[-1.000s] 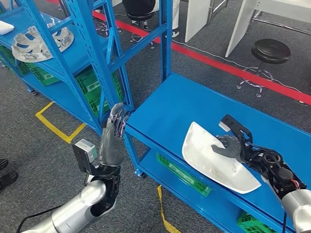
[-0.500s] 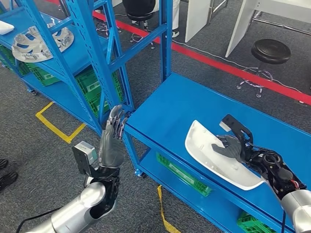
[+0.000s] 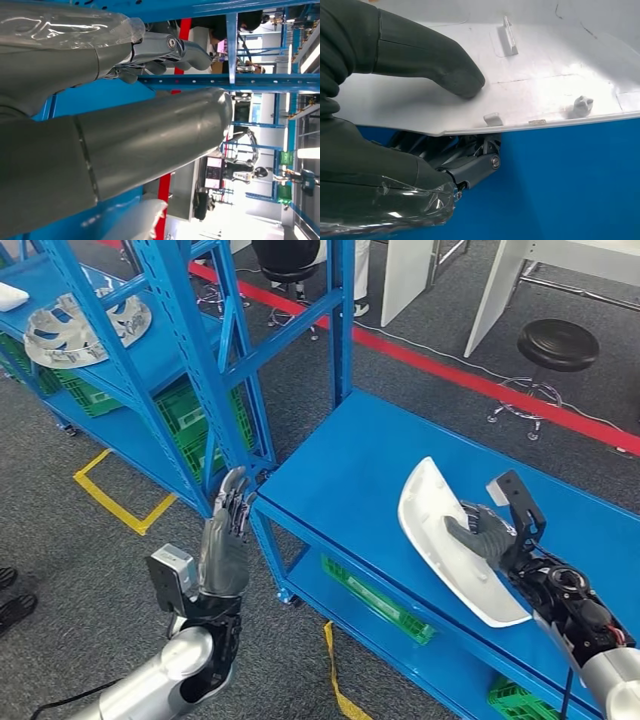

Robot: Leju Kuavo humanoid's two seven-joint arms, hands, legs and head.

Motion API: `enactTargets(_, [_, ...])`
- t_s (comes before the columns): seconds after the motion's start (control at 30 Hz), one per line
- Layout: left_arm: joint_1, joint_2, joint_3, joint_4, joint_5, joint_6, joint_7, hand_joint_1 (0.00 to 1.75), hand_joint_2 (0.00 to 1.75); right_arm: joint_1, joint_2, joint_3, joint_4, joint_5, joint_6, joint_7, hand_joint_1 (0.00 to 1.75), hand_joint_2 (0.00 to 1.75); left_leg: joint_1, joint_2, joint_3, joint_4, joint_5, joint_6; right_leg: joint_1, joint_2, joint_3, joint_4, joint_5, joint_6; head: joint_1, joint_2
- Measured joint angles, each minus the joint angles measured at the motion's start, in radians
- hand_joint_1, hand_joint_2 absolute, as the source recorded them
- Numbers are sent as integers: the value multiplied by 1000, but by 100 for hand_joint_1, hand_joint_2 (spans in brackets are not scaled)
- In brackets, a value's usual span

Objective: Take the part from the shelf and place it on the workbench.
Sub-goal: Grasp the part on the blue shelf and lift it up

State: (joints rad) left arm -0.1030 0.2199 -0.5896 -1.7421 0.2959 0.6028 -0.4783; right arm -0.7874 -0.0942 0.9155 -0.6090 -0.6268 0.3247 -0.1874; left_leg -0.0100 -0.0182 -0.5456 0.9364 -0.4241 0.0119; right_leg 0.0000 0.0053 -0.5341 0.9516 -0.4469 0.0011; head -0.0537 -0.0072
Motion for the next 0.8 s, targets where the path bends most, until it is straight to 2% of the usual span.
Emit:
enactTargets(0.1, [6,1,0,-2,-3,-8,4,0,0,52,0,-34,-108,0,-28,-41,175,175,0,0,0,0,0,0,0,0,0,0,0,0,0,0])
enactTargets(0.23, [10,1,1,-2,-10,-26,14,0,0,145,-1,-85,-303,6,-74,-50,175,175,0,0,0,0,-1,-1,0,0,-1,0,-1,0,0,0])
enactTargets(0.37, [13,1,5,-2,-22,-31,21,0,175,216,-11,-133,-480,30,-124,-63,175,175,0,0,0,0,-1,-2,0,0,-1,0,-1,0,0,0])
enactTargets(0.63, [20,-1,21,-2,-59,-45,45,0,175,329,-42,-225,-800,188,-274,-83,175,175,0,1,-1,0,-2,-2,0,1,-2,0,-1,0,0,0])
enactTargets(0.8, [19,-2,23,-2,-105,-45,50,0,175,388,-52,-264,-955,428,-430,-93,175,175,0,1,-1,0,-2,-2,0,1,-2,0,-1,0,0,0])
